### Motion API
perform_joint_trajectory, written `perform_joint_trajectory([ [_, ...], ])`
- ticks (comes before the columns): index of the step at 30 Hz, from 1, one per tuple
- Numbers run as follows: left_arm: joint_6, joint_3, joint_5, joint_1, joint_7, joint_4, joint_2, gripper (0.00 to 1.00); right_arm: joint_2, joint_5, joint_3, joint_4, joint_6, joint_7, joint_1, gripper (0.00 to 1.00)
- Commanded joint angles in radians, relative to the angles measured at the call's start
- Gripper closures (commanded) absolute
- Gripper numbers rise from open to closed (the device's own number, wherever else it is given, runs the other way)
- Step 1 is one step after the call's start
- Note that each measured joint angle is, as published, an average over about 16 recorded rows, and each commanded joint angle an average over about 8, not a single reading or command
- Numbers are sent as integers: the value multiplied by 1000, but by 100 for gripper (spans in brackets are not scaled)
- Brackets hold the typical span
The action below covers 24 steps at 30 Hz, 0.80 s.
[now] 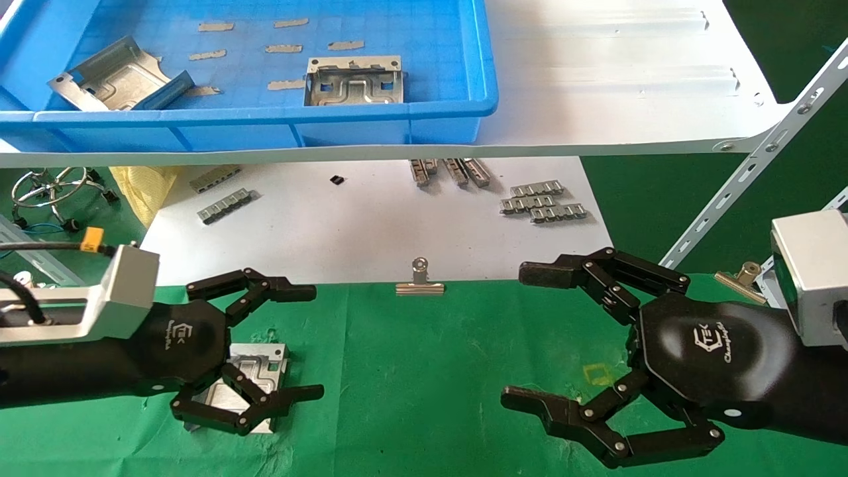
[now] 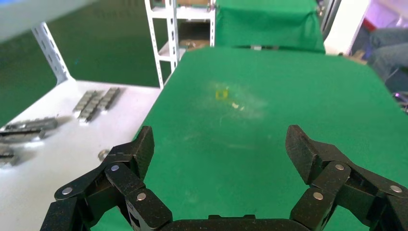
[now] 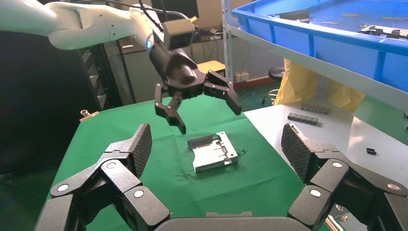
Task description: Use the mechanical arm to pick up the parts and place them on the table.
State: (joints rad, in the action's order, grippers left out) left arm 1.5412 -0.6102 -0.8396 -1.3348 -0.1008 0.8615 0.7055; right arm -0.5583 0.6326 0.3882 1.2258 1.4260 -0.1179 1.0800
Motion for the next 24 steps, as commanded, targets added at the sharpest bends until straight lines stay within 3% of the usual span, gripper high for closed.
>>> perform_joint_trajectory([
  [1, -4, 27, 9, 21, 23, 34, -8, 0, 0, 0, 0, 0, 0, 0, 0, 0],
  [24, -44, 324, 107, 255, 281, 415, -92, 0, 0, 0, 0, 0, 0, 0, 0, 0],
])
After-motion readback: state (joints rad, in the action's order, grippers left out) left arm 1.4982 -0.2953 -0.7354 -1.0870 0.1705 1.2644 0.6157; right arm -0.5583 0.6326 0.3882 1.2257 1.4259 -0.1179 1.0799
